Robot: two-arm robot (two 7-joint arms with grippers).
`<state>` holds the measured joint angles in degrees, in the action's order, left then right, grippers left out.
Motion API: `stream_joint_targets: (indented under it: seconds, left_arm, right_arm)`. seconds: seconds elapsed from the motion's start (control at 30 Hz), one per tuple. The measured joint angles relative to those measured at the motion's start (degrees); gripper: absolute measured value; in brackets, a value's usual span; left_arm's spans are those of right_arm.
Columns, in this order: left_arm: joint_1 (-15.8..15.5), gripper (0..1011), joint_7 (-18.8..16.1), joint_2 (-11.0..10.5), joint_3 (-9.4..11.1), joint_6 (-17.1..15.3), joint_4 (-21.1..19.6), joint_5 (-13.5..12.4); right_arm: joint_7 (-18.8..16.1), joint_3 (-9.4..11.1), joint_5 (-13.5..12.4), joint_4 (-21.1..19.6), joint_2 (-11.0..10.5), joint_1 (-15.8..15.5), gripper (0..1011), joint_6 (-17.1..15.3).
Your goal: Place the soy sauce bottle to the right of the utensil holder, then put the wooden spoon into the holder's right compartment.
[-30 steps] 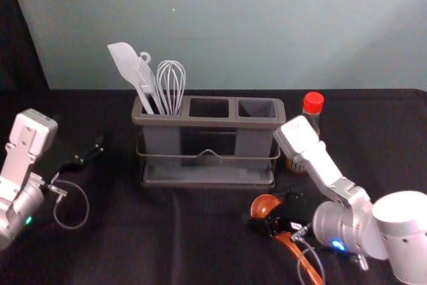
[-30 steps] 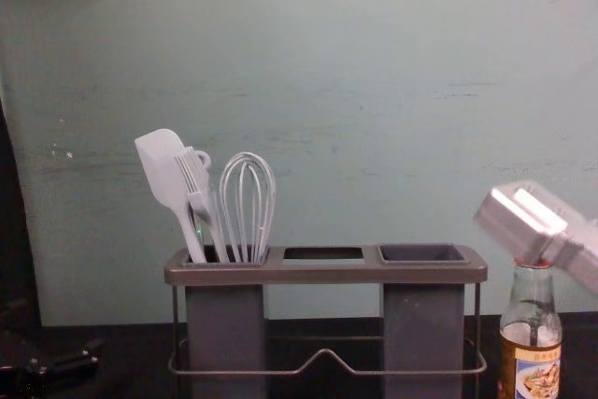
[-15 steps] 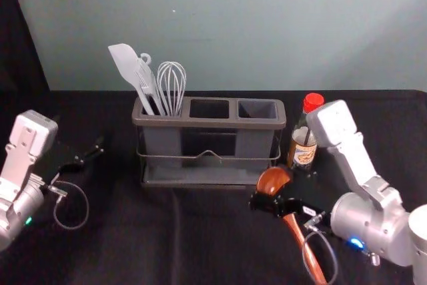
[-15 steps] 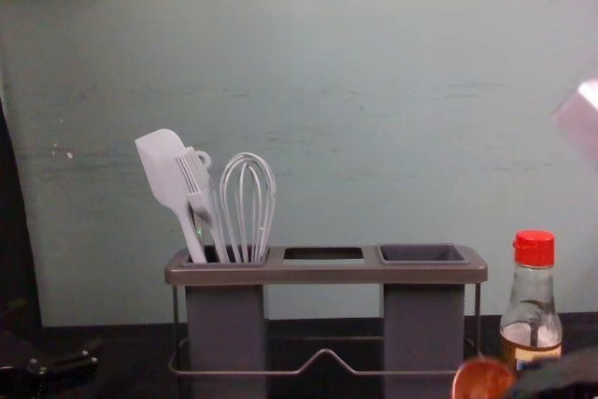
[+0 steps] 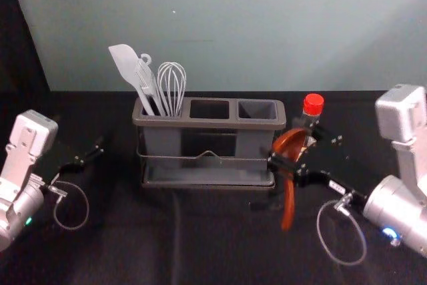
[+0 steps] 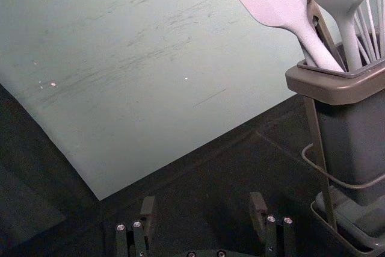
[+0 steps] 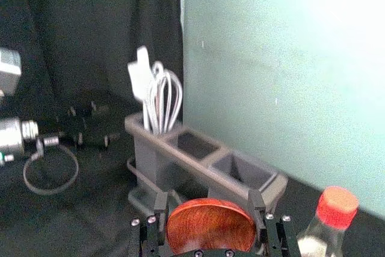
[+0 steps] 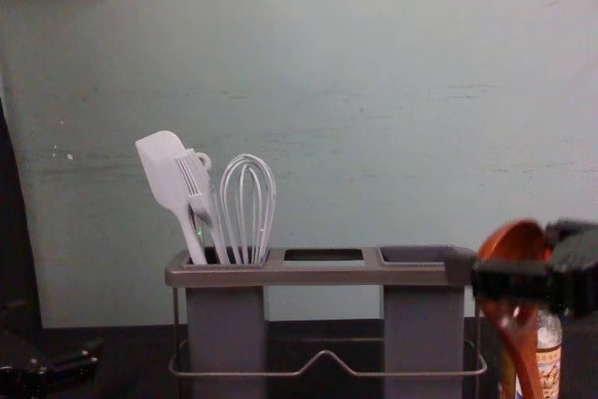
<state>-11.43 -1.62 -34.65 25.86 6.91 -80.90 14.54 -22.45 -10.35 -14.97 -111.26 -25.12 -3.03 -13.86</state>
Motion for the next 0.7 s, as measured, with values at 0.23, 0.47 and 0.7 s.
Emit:
stream_joint_targets:
  seconds: [0.23,0.47,0.7]
  left_arm:
    - [0.0,1011,0.0,0.0,0.0,0.0,0.0,0.0]
    - [0.0,1011,0.0,0.0,0.0,0.0,0.0,0.0]
    - [0.0,1011,0.0,0.0,0.0,0.0,0.0,0.0]
  right_arm:
    - [-2.71,1.63,-3.75,1.15,-0.76,1.17,826,5.95]
    - [-3.32,1.17,-5.25,0.76,-1.75,3.04,826,6.29]
    - [-3.76,0.45,-7.38,0.58,-2.44,6.17,826,4.37]
